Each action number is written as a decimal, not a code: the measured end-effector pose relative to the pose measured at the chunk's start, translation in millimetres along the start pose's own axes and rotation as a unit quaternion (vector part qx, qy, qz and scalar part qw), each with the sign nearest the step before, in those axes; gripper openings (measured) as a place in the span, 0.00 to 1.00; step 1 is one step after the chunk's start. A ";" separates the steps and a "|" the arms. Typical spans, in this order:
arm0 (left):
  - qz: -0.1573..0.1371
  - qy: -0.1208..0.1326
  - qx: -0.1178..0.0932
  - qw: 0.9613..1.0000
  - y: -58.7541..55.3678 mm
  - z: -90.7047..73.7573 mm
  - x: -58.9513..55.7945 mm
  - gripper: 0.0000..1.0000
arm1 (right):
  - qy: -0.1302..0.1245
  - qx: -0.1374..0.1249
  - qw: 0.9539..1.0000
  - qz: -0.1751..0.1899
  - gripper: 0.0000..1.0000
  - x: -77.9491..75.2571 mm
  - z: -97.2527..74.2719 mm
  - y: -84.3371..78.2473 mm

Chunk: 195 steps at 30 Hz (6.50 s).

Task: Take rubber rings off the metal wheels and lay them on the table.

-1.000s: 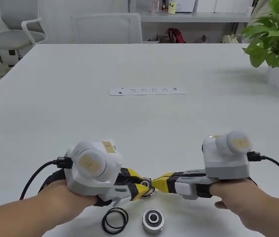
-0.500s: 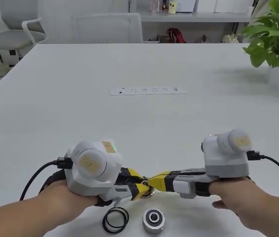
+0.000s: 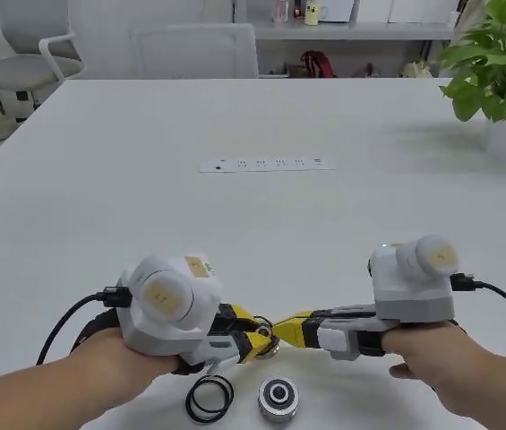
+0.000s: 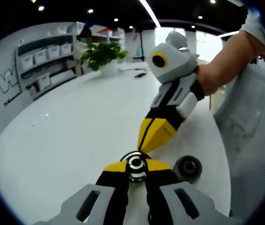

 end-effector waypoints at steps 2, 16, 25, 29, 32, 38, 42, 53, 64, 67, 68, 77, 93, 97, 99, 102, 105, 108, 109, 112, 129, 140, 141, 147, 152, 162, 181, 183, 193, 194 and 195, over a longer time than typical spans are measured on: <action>0.004 -0.001 0.000 1.000 0.0 0.0 0.1 0.13 | -0.001 0.001 1.000 0.000 0.00 -0.5 -0.1 -0.5; -0.003 -0.023 -0.007 1.000 2.7 -6.9 -0.7 0.22 | 0.002 -0.002 1.000 0.004 0.00 -0.9 0.4 0.1; -0.023 -0.018 -0.030 0.999 8.5 -21.8 5.4 0.32 | 0.003 -0.006 1.000 0.008 0.00 -1.5 -2.7 0.6; -0.037 -0.014 -0.042 0.998 9.9 -33.0 9.0 0.34 | 0.003 -0.012 1.000 0.012 0.00 -2.3 -5.9 2.0; -0.038 -0.013 -0.045 0.998 8.5 -40.2 8.9 0.35 | 0.001 -0.016 1.000 0.014 0.00 -2.8 -7.1 2.6; -0.032 -0.013 -0.053 0.998 11.4 -50.0 6.8 0.39 | 0.007 -0.017 1.000 0.014 0.00 0.0 -6.1 4.3; -0.031 -0.014 -0.065 0.997 16.9 -57.0 6.5 0.42 | 0.013 -0.018 1.000 0.011 0.00 2.7 -5.6 6.4; -0.034 -0.013 -0.080 0.996 16.8 -76.4 4.7 0.49 | 0.031 -0.024 0.999 0.012 0.00 11.5 -4.0 11.1; -0.036 -0.015 -0.080 0.996 6.9 -93.5 -0.9 0.56 | 0.046 -0.021 0.999 0.009 0.00 17.6 -0.2 12.5; -0.037 -0.015 -0.080 0.996 5.0 -98.0 -2.0 0.58 | 0.050 -0.019 0.999 0.005 0.00 21.4 1.0 13.8; -0.038 -0.015 -0.081 0.996 4.6 -99.3 -2.2 0.59 | 0.052 -0.018 0.998 0.003 0.00 22.8 1.3 14.4; -0.041 -0.008 -0.081 0.996 -2.8 -112.0 -3.7 0.64 | 0.071 -0.012 0.997 -0.004 0.00 33.7 6.0 16.7; -0.052 0.005 -0.073 0.996 -20.8 -125.5 -5.7 0.68 | 0.101 0.034 0.994 -0.017 0.00 49.0 21.6 3.8; -0.055 0.009 -0.072 0.996 -22.5 -127.8 -5.2 0.69 | 0.106 0.046 0.993 -0.019 0.00 52.0 26.1 -0.8; -0.056 0.009 -0.072 0.996 -22.9 -128.8 -5.5 0.69 | 0.108 0.054 0.992 -0.021 0.00 53.9 28.1 -3.4; -0.057 0.009 -0.071 0.996 -24.0 -130.1 -5.7 0.69 | 0.112 0.063 0.991 -0.022 0.00 56.2 31.0 -6.6; -0.058 0.011 -0.071 0.996 -25.0 -131.1 -5.5 0.69 | 0.115 0.070 0.991 -0.022 0.00 57.4 33.9 -9.4; -0.057 0.013 -0.071 0.996 -25.9 -132.4 -5.6 0.69 | 0.116 0.076 0.990 -0.019 0.00 57.8 35.8 -11.5; -0.059 0.014 -0.071 0.996 -26.7 -133.0 -5.7 0.69 | 0.117 0.077 0.990 -0.020 0.00 58.3 36.1 -11.8; -0.059 0.015 -0.069 0.996 -28.9 -134.1 -5.6 0.69 | 0.119 0.084 0.989 -0.019 0.00 59.0 38.0 -14.9; -0.059 0.015 -0.065 0.996 -31.6 -132.7 -4.0 0.69 | 0.104 0.099 0.989 -0.048 0.00 55.5 44.1 -19.9; -0.058 0.015 -0.063 0.996 -32.5 -132.4 -3.0 0.68 | 0.100 0.105 0.987 -0.073 0.13 56.3 44.6 -21.4; -0.057 0.015 -0.063 0.996 -32.5 -132.4 -3.0 0.68 | 0.100 0.106 0.986 -0.076 0.15 56.7 44.4 -21.4; -0.055 0.012 -0.063 0.996 -31.7 -132.4 -3.8 0.68 | 0.099 0.104 0.986 -0.089 0.21 58.8 41.2 -17.9; -0.056 0.013 -0.065 0.996 -29.7 -133.4 -3.7 0.68 | 0.098 0.093 0.986 -0.099 0.26 59.8 35.9 -12.2; -0.051 0.014 -0.070 0.996 -23.2 -135.1 -3.7 0.69 | 0.089 0.068 0.985 -0.129 0.38 59.8 22.1 1.6; -0.047 0.011 -0.072 0.996 -18.8 -134.4 -4.3 0.72 | 0.040 0.036 0.982 -0.180 0.56 46.1 -18.2 14.6; -0.046 0.010 -0.070 0.996 -18.8 -134.1 -4.1 0.72 | 0.036 0.035 0.981 -0.186 0.59 45.3 -22.0 14.5; -0.046 0.011 -0.069 0.996 -18.9 -133.0 -3.7 0.73 | 0.024 0.036 0.977 -0.209 0.69 42.5 -36.7 9.3; -0.047 0.011 -0.069 0.996 -19.0 -133.1 -3.9 0.73 | 0.022 0.035 0.976 -0.212 0.70 42.7 -38.8 8.4; -0.046 0.011 -0.069 0.996 -19.2 -133.3 -4.0 0.73 | 0.020 0.035 0.976 -0.215 0.71 42.6 -40.1 7.8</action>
Point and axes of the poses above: the centre of the closed fingertips' face, and the gripper's own axes: z roughly forward along the fingers, x roughly to its left, y roughly out of its top, the point moved 7 cm from there along -z, roughly backward along the fingers, and after that the axes turned 3 degrees about y, right-handed, at the moved point
